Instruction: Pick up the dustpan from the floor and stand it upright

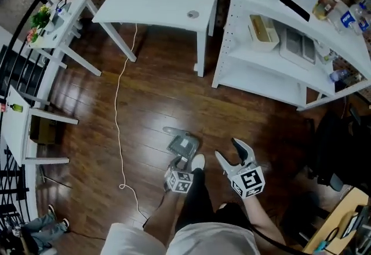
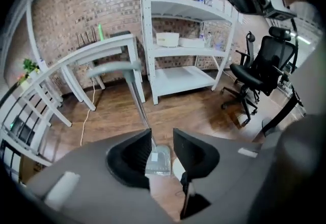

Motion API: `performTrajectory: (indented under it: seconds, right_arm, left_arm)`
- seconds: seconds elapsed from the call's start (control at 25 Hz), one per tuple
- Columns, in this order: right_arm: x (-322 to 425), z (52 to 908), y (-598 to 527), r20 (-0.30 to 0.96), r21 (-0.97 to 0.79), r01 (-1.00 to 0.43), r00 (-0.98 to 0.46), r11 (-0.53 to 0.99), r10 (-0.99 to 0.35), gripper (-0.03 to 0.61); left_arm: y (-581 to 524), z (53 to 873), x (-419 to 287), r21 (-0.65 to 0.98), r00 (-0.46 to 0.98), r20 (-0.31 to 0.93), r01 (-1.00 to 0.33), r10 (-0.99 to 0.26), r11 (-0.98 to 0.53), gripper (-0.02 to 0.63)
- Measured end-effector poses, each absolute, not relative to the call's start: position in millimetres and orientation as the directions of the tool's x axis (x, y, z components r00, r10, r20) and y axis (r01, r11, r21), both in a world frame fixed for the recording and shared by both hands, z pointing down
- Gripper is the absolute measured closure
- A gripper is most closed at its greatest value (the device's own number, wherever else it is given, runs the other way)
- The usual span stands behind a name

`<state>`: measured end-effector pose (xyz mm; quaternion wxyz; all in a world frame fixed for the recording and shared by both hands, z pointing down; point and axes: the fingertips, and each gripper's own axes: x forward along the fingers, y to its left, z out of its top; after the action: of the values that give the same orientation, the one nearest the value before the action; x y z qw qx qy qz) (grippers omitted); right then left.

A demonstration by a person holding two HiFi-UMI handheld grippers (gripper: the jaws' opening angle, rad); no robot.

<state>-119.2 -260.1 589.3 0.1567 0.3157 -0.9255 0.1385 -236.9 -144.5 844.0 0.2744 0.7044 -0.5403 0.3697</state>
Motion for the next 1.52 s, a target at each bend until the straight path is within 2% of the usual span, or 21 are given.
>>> performTrajectory:
  seconds: [0.2,0.36,0.44,0.52,0.6,0.68,0.8,0.92,1.16,1.28,1.52]
  right_arm:
    - [-53.9,520.2,-182.6,0.211,-0.140,-0.626,-0.776,0.767,-0.594,0.316]
    - [36.5,459.9,-93.1,0.113,-0.270,-0.678,-0.727,0.683,-0.677,0.314]
    - [69.5,420.2,-49.6,0.076,-0.217,-0.701,-0.706,0.679,-0.704,0.294]
    - [98.9,386.0,-22.5,0.053,-0.171,-0.732,-0.675,0.659,-0.736,0.210]
    - [116.1,357.9,-5.2,0.027,-0.148,-0.751,-0.653,0.643,-0.757,0.184]
    - [116.1,336.5,10.3,-0.008,-0.113,-0.749,-0.657,0.653,-0.754,0.169]
    - [105.1,316.8,30.3,-0.061,-0.117,-0.730,-0.671,0.673,-0.739,0.169]
    - [94.2,309.8,50.3,-0.069,-0.102,-0.726,-0.677,0.680,-0.733,0.169]
    - [58.5,302.7,89.4,-0.007,-0.028,-0.708,-0.706,0.706,-0.709,0.169]
    - [39.7,311.9,103.7,0.039,-0.042,-0.689,-0.725,0.724,-0.688,0.169]
    - [-3.4,310.8,132.6,0.099,0.061,-0.650,-0.751,0.758,-0.652,0.170]
  left_arm:
    - [-109.5,719.7,-205.7,-0.052,0.059,0.621,-0.992,-0.782,-0.116,0.418]
    - [-50.7,584.9,-142.7,-0.032,0.023,0.414,-0.999,-0.910,-0.039,0.355]
    - [-13.7,524.6,-108.4,0.001,0.030,0.335,-0.999,-0.942,-0.032,0.340]
    - [14.1,470.3,-78.6,0.033,0.028,0.257,-0.999,-0.966,-0.020,0.330]
    - [37.0,424.4,-56.0,0.026,0.030,0.186,-0.999,-0.982,-0.025,0.305]
    - [59.2,388.8,-44.9,-0.039,0.028,0.126,-0.999,-0.992,-0.033,0.270]
    - [91.8,353.4,-48.9,-0.177,-0.018,0.045,-0.984,-0.999,0.009,0.267]
    - [123.8,332.3,-58.1,-0.196,-0.038,0.006,-0.980,-0.999,0.036,0.265]
    - [172.9,301.1,-105.3,-0.118,-0.144,-0.031,-0.982,-0.989,0.147,0.264]
    - [186.7,300.7,-114.6,-0.109,-0.152,-0.028,-0.982,-0.988,0.154,0.264]
    - [214.3,304.4,-136.4,-0.113,-0.140,-0.015,-0.984,-0.990,0.141,0.264]
